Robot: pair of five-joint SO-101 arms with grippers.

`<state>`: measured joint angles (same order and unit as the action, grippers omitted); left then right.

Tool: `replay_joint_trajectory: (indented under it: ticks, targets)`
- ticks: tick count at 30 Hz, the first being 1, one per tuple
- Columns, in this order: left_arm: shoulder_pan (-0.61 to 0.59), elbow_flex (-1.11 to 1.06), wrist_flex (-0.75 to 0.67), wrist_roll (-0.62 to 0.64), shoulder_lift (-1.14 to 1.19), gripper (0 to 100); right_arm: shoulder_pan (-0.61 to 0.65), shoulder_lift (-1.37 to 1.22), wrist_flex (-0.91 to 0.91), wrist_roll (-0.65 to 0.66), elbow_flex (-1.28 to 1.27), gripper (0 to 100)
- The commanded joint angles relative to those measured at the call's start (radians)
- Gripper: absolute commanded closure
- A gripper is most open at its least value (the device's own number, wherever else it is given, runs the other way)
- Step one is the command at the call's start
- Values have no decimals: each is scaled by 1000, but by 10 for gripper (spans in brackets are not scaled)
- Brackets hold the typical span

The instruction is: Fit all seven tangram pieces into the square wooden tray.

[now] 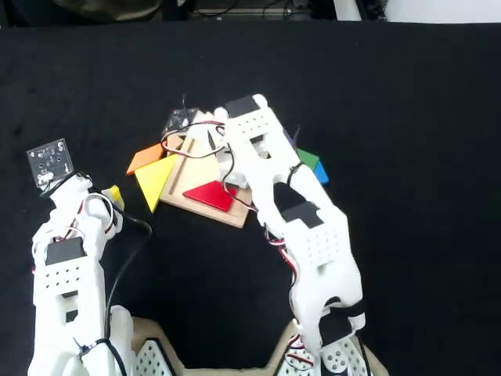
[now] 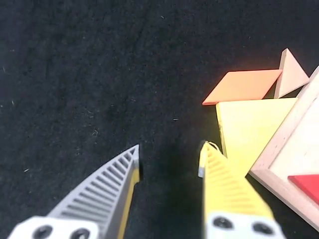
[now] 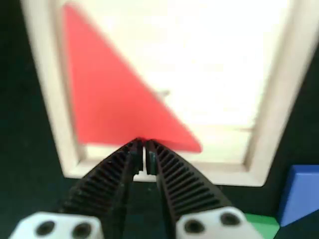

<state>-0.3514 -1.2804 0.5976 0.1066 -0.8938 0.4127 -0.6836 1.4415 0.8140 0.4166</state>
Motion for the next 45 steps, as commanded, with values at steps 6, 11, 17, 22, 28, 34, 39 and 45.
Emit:
replay_joint_trajectory:
  ticks: [6, 11, 17, 22, 28, 34, 39, 45]
  targets:
    - [13, 10, -18, -2, -18, 798, -2, -10, -38, -35, 36, 987]
    - [13, 8, -18, -2, -18, 798, 0, -13, -86, -35, 73, 987]
    - [13, 8, -18, -2, -18, 798, 34, -13, -132, -35, 71, 987]
    - [13, 10, -18, -2, -18, 798, 83, -13, -206, -34, 74, 987]
    - [13, 10, -18, -2, -18, 798, 126, 22, -189, -37, 113, 987]
    - [13, 12, -18, -2, -20, 798, 153, 76, -137, -199, 197, 987]
    - [5, 8, -18, -2, -20, 798, 141, 12, -72, -235, 219, 987]
    - [12, 10, -18, -2, -20, 798, 2, 7, 60, -358, 226, 987]
